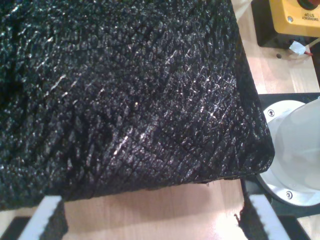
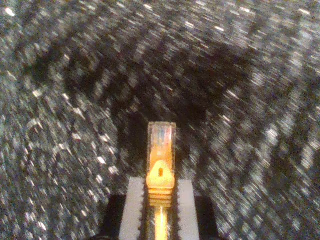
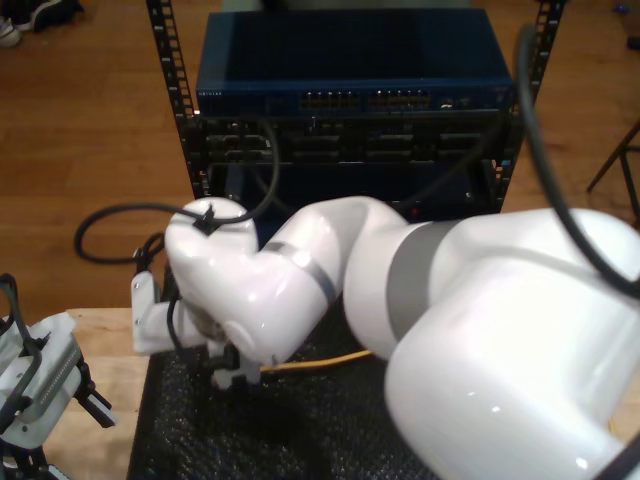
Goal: Grab the cable and plug it in
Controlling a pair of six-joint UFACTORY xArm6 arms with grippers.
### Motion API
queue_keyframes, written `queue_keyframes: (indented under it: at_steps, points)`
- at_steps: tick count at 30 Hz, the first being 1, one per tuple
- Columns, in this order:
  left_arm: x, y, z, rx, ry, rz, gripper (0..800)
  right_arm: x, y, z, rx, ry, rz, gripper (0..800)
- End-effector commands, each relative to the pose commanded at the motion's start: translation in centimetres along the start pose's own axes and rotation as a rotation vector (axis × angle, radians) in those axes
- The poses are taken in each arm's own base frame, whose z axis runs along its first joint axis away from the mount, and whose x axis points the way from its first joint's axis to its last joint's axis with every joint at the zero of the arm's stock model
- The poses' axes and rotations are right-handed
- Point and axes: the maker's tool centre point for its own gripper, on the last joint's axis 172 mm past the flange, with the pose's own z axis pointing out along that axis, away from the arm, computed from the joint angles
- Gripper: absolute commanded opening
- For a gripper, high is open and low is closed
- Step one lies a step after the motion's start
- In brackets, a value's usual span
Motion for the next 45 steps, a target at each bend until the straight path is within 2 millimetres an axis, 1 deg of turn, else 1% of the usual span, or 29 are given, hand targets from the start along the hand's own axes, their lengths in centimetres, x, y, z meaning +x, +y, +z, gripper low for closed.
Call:
queue_keyframes:
  at_steps: [3,5,7,9,13,17,23,29,32,34,37,39,43,45]
  points:
    - [0.2,-0.1,0.0,-0.003,-0.001,0.002,800,-2.4,1.3,-1.5,-0.015,0.007,0.045,4]
    - [0.4,-0.1,0.0,-0.007,-0.003,-0.008,800,-3.8,1.8,-2.2,-0.023,0.009,0.069,4]
    - [1.3,-0.7,0.0,-0.008,-0.008,-0.002,800,-4.8,2.0,-2.9,-0.027,0.01,0.078,4]
    - [2.7,-1.4,0.0,-0.011,-0.009,0.006,800,-5.8,2.2,-3.8,-0.032,0.012,0.088,4]
    - [5.3,-2.8,0.2,-0.012,0.003,0.006,800,-7.7,2.0,-5.2,-0.014,0.03,0.12,4]
    - [8.3,-4.1,0.1,-0.013,0.006,0.037,800,-8.9,1.2,-6.2,0.045,0.082,0.15,4]
    - [13.4,-5.8,-0.2,-0.015,0.034,0.045,800,-12.4,1.1,-8.6,0.117,0.189,0.239,4]
    - [18.3,-7.8,-0.2,0.0,0.145,0.044,800,-13.9,-0.2,-10.9,0.164,0.264,0.275,4]
    - [20.6,-9.1,-0.6,0.021,0.226,0.043,800,-13.7,-1.0,-12.4,0.172,0.308,0.276,4]
    - [22.0,-9.7,-1.1,0.034,0.266,0.049,800,-13.9,-0.9,-13.5,0.158,0.336,0.264,4]
    - [23.9,-9.9,-1.1,0.039,0.301,0.067,800,-13.5,-1.4,-15.1,0.156,0.383,0.265,4]
    - [24.8,-9.9,-0.9,0.036,0.309,0.084,800,-13.6,-1.7,-15.7,0.154,0.394,0.267,4]
    - [25.7,-9.9,-1.0,0.038,0.333,0.089,800,-14.2,-1.9,-16.7,0.128,0.402,0.27,4]
    - [26.2,-10.1,-1.2,0.046,0.357,0.093,800,-14.7,-1.8,-17.6,0.104,0.409,0.278,3]
